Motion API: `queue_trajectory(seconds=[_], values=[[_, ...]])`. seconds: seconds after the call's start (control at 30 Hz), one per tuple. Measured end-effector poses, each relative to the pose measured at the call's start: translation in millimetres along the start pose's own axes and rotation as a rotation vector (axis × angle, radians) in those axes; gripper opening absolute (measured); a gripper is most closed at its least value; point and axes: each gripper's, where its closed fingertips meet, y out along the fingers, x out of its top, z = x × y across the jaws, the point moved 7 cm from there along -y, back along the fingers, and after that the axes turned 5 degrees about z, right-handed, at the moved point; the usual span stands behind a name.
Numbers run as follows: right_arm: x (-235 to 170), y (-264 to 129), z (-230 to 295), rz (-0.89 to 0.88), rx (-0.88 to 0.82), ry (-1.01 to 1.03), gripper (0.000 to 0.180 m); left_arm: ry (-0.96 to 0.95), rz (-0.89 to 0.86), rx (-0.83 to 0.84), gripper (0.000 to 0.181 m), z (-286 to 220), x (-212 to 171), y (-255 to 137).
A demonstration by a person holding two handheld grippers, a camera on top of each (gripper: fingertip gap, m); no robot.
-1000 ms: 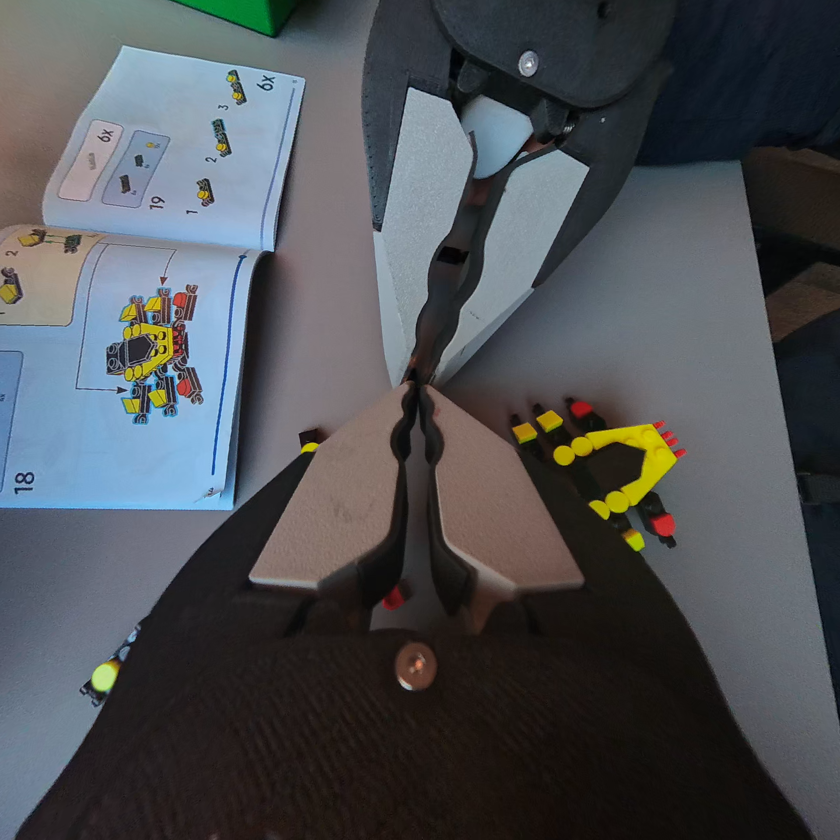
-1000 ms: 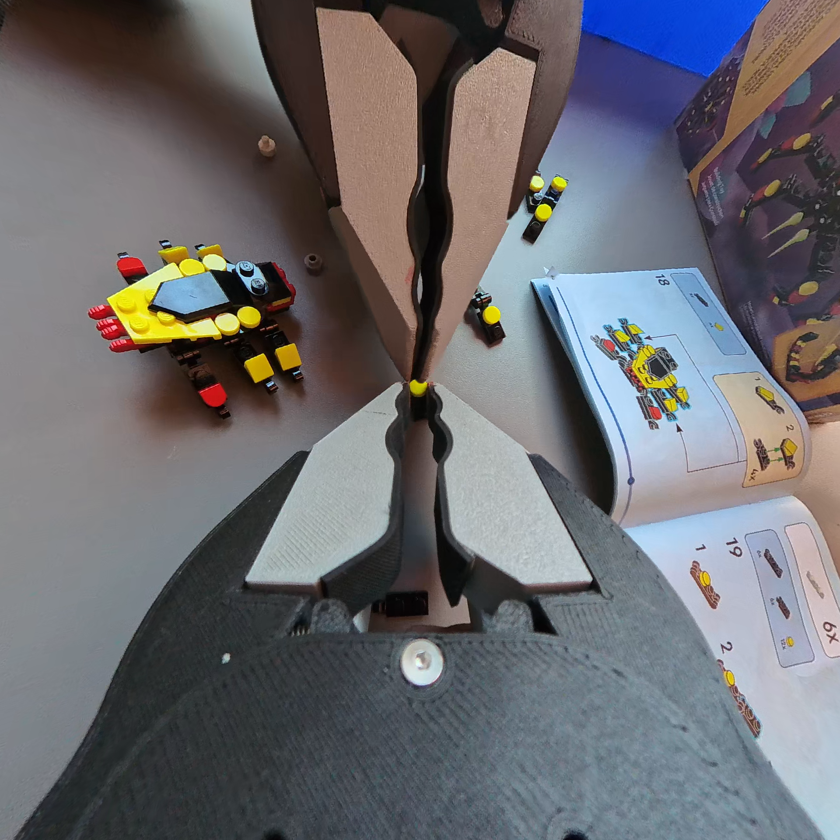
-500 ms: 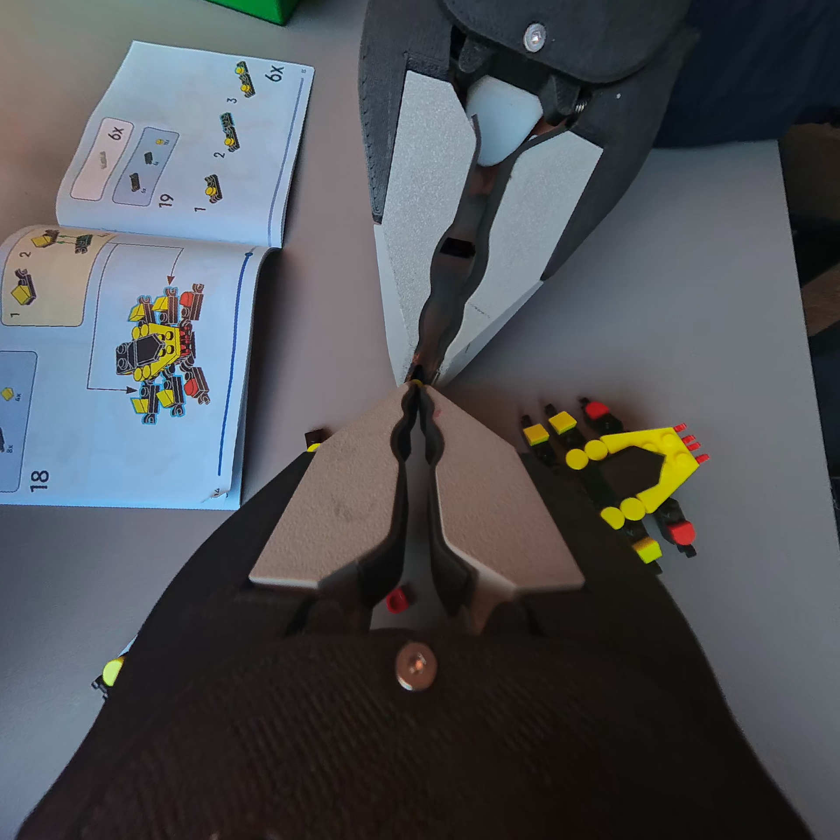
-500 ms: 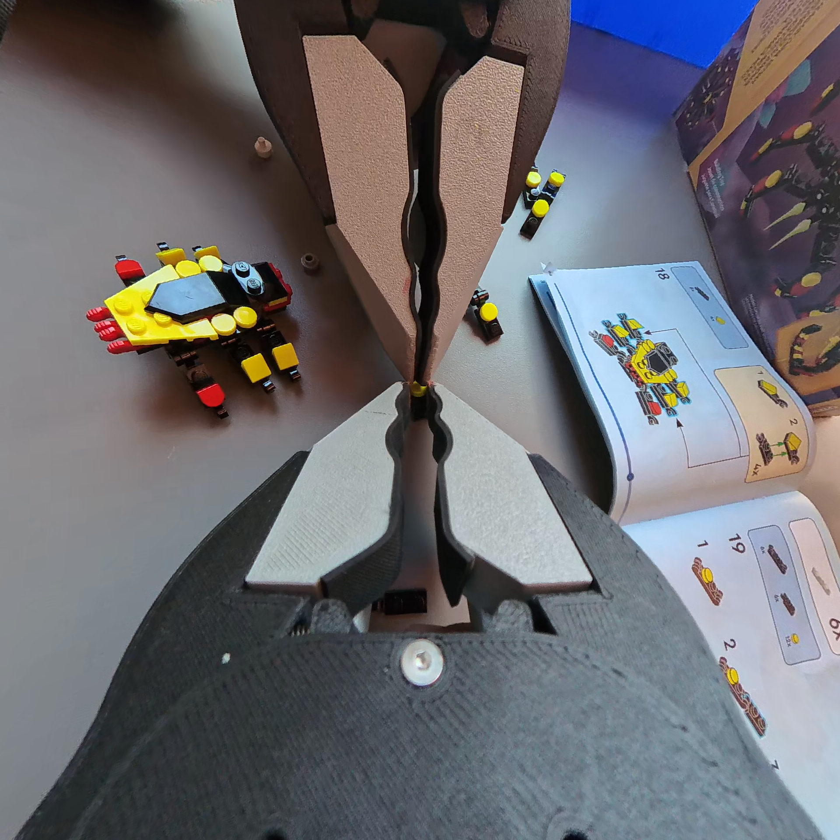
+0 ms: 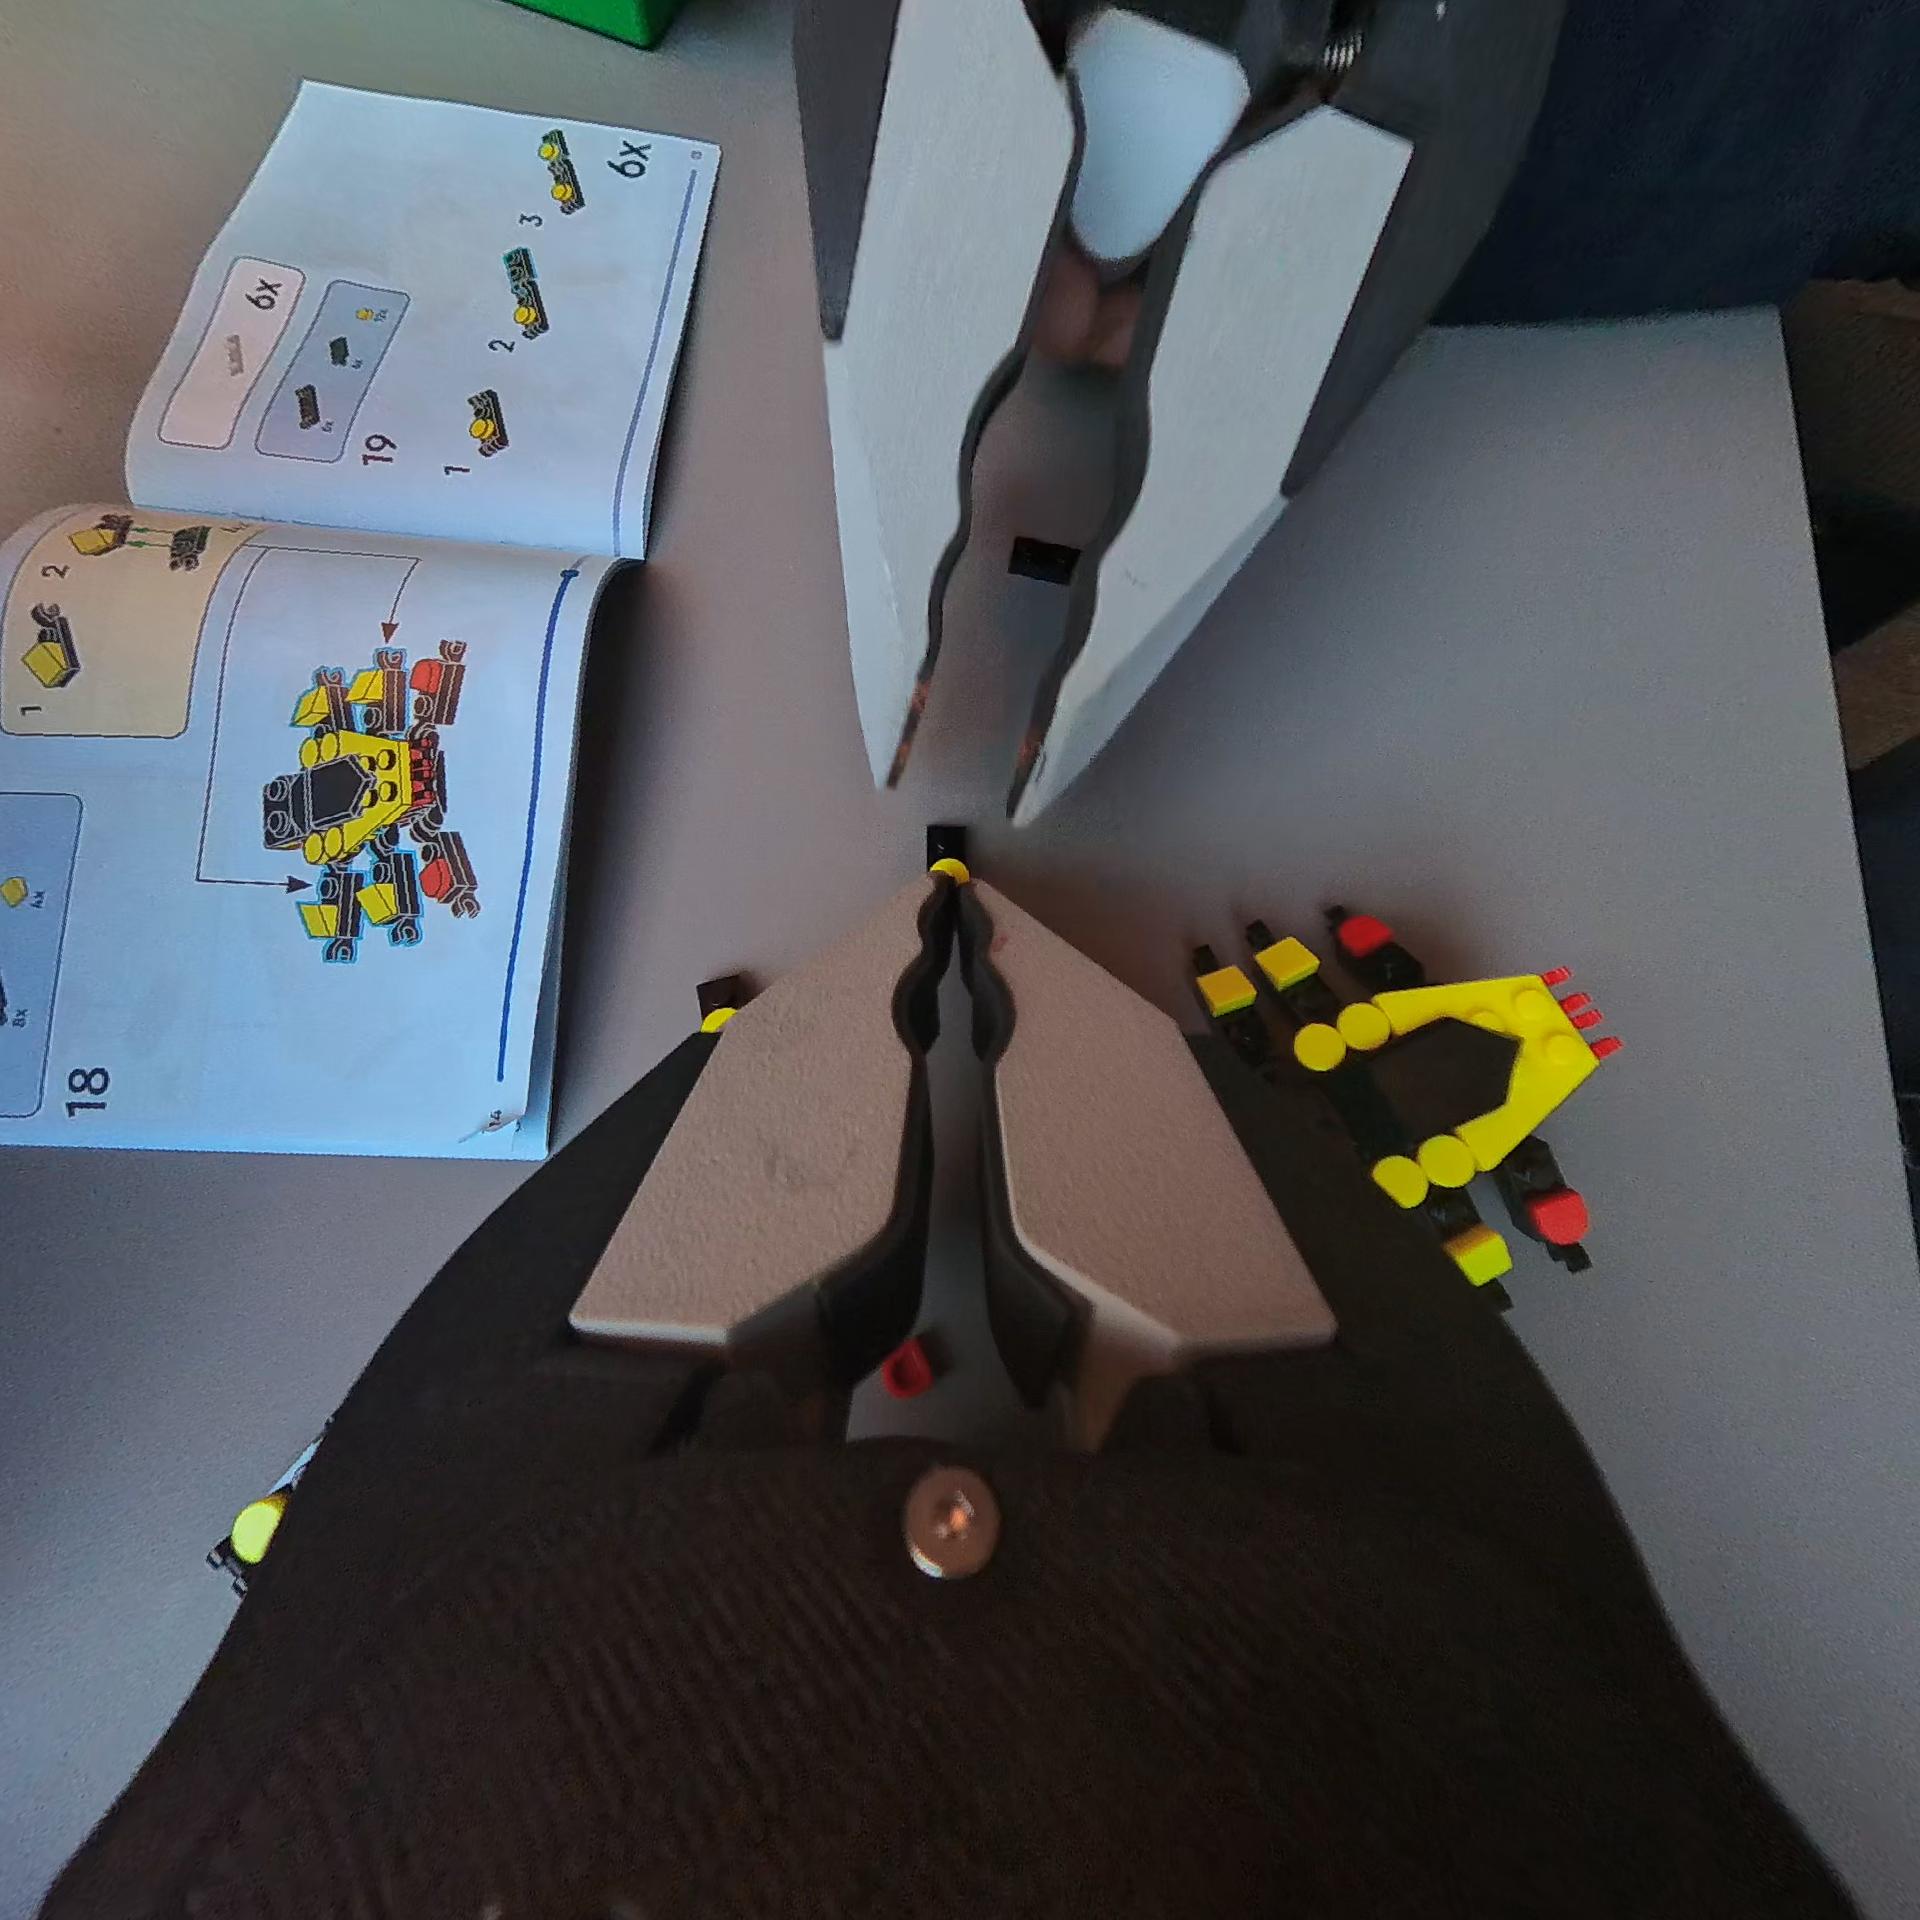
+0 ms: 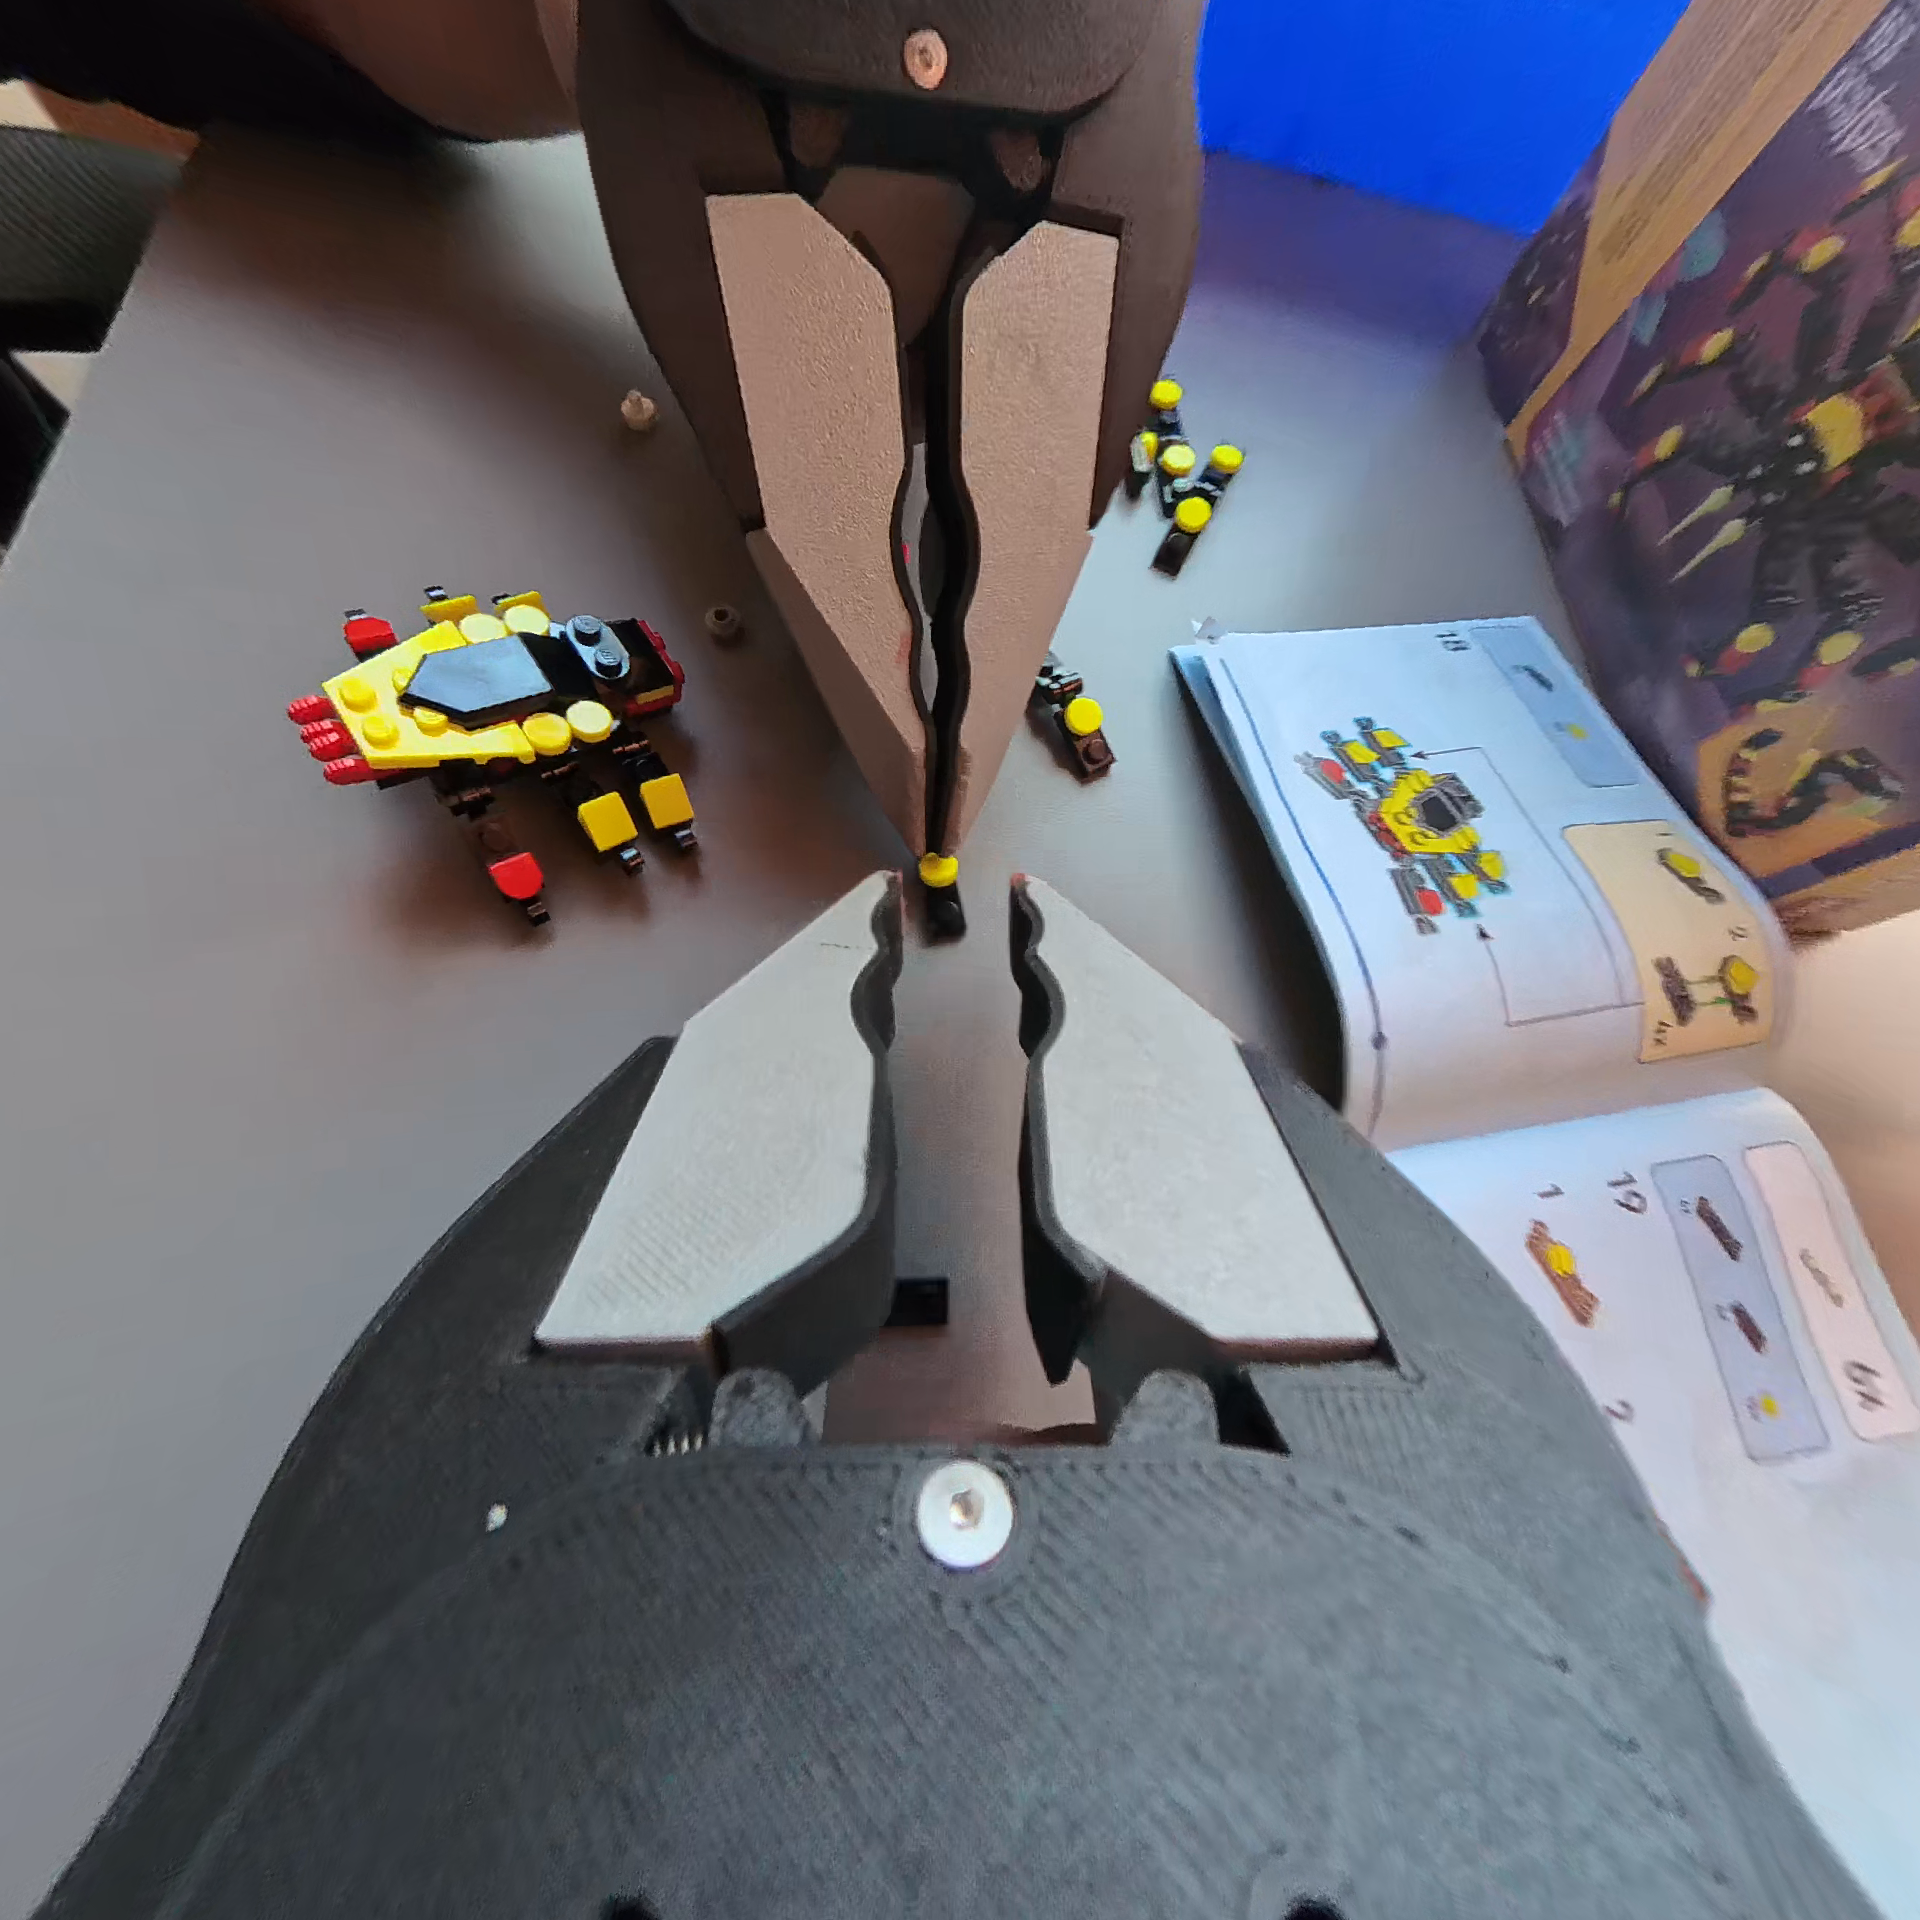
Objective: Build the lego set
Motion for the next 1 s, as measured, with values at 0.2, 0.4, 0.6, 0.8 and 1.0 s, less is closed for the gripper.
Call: queue_trajectory(seconds=[0.2,0.4,0.6,0.8,1.0], values=[[3,-5,-3,-0.044,0.013,0.041,0.000,-0.002,0.000,-0.001,0.000,0,0,0],[4,9,4,0.010,0.015,0.011,0.000,-0.002,0.000,-0.001,0.000,0,0,0],[2,13,4,0.044,0.001,0.007,0.000,-0.004,0.000,-0.003,0.000,0,0,0],[2,14,5,0.051,-0.024,-0.021,0.000,-0.004,0.000,0.000,0.000,0,1,1],[1,13,7,0.052,-0.043,-0.052,0.000,0.007,0.001,0.004,0.000,-1,1,1]])
